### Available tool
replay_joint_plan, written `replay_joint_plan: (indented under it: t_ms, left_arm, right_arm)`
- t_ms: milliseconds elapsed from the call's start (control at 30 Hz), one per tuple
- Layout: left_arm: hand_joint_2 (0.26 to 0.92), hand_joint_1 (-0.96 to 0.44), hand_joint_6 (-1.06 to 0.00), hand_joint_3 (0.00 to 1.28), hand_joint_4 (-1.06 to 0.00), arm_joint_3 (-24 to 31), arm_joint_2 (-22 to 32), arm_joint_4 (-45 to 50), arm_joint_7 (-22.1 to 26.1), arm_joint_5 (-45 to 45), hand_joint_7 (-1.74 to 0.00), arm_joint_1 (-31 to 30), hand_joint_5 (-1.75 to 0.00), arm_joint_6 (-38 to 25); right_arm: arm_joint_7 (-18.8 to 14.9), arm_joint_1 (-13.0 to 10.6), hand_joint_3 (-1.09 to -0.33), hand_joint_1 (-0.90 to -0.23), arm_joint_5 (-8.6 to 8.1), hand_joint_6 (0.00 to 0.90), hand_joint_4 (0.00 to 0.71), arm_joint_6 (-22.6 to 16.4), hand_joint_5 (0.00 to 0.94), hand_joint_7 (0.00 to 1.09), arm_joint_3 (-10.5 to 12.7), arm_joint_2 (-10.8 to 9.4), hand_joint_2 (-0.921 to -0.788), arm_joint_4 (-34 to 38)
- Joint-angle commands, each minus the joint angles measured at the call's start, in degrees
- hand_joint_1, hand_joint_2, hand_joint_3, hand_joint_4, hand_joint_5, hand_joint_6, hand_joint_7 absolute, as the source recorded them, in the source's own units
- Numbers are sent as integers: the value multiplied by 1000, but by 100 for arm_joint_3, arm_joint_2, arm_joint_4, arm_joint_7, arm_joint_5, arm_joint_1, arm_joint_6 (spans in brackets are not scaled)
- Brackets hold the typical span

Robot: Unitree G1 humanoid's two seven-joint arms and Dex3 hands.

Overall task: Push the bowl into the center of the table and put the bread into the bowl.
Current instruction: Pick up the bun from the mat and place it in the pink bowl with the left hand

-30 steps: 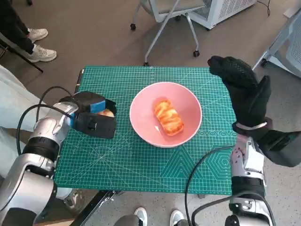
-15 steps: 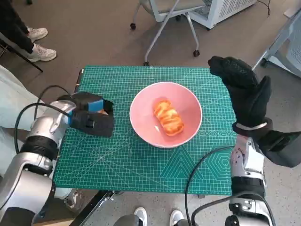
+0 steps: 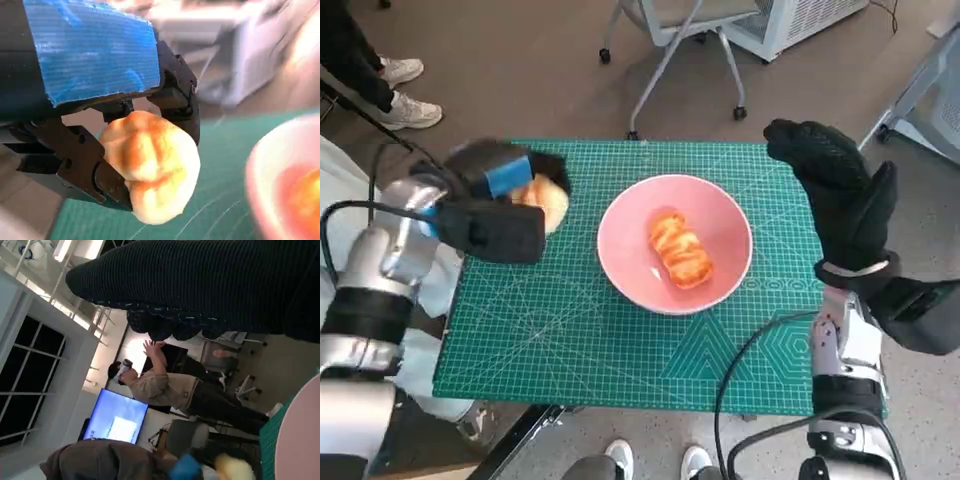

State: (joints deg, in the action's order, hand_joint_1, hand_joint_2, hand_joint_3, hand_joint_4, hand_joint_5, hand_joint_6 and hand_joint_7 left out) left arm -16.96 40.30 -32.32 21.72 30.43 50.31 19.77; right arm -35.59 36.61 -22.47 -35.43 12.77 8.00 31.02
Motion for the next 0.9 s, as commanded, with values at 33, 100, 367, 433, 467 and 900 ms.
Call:
replay_joint_plan:
  t_ms: [33, 100, 367, 433, 467, 900]
  left_arm:
    - [918, 2, -637, 26, -786, 207, 27, 789, 26, -171, -1142, -240, -1068, 63]
    - [916, 2, -651, 16, -802, 261, -15, 1017, 43, -220, -1126, -259, -1053, 67]
    - [914, 2, -672, 11, -811, 180, -394, 1501, 60, -222, -1063, -178, -1085, 17]
    - [913, 2, -677, 10, -813, 111, -507, 1545, 61, -155, -1048, -130, -1093, 13]
    - [912, 2, -682, 9, -816, 64, -572, 1541, 69, -124, -1038, -87, -1094, 31]
    - [913, 1, -683, 6, -818, -440, -1287, 725, 2, 113, -1037, 401, -1089, 388]
  right_arm:
    - [-54, -89, -724, -646, -65, 74, 170, 101, 0, 482, -3, -5, -921, 98]
    - [-79, -87, -724, -649, -79, 74, 170, 107, 0, 482, -2, 0, -921, 103]
    - [-131, -78, -725, -651, -83, 72, 169, 106, 0, 484, -11, 3, -921, 100]
    - [-126, -80, -726, -651, -77, 72, 169, 111, 0, 484, -15, 2, -921, 88]
    - [-128, -78, -726, -651, -81, 71, 169, 121, 0, 485, -16, 3, -921, 87]
    - [-148, -168, -725, -647, -95, 70, 170, 137, 1, 490, 13, 46, -921, -6]
